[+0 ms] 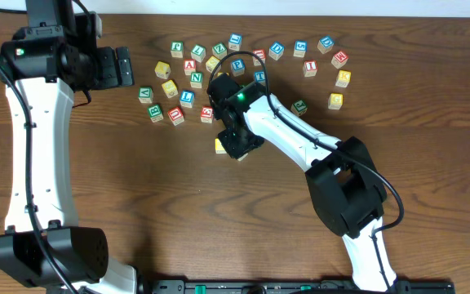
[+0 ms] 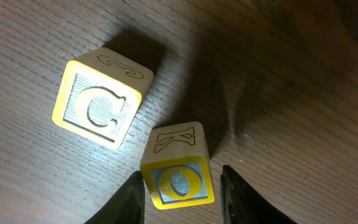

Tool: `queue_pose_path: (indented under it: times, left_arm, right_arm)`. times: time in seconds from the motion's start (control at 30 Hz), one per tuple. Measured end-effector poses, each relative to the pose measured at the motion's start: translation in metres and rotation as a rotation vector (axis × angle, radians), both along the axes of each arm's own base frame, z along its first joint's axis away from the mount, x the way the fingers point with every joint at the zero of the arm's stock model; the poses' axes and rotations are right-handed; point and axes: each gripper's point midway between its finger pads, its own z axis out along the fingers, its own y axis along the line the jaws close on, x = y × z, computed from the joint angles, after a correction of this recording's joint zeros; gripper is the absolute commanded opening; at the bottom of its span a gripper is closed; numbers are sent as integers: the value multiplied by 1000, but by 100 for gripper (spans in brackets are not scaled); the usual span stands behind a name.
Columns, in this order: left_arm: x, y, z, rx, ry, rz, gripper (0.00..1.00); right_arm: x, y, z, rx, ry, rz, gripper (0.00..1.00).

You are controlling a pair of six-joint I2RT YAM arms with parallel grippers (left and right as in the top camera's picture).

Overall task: Spell out CORL
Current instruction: 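Lower the O block right of the C block and open the gripper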

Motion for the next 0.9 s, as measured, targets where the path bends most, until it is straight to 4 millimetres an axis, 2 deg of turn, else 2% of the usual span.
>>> queue_pose_path:
  times: [0.2,0.3,0.37,0.6,0.9]
  left_arm:
    - [0,0,0,0,0,0,98]
    - [0,0,0,0,0,0,97]
    - [0,0,0,0,0,0,98]
    - [0,0,0,0,0,0,98]
    - [0,0,0,0,0,0,98]
  right_arm:
    - [0,0,0,0,1,0,38]
    - [-1,-1,-9,-11,16,2,37]
    - [-3,-2,-19,-23,35,3,34]
    - [-6,-4,-21,-36,49,-3,28]
    - [2,-6,-18,-25,44,-184,27]
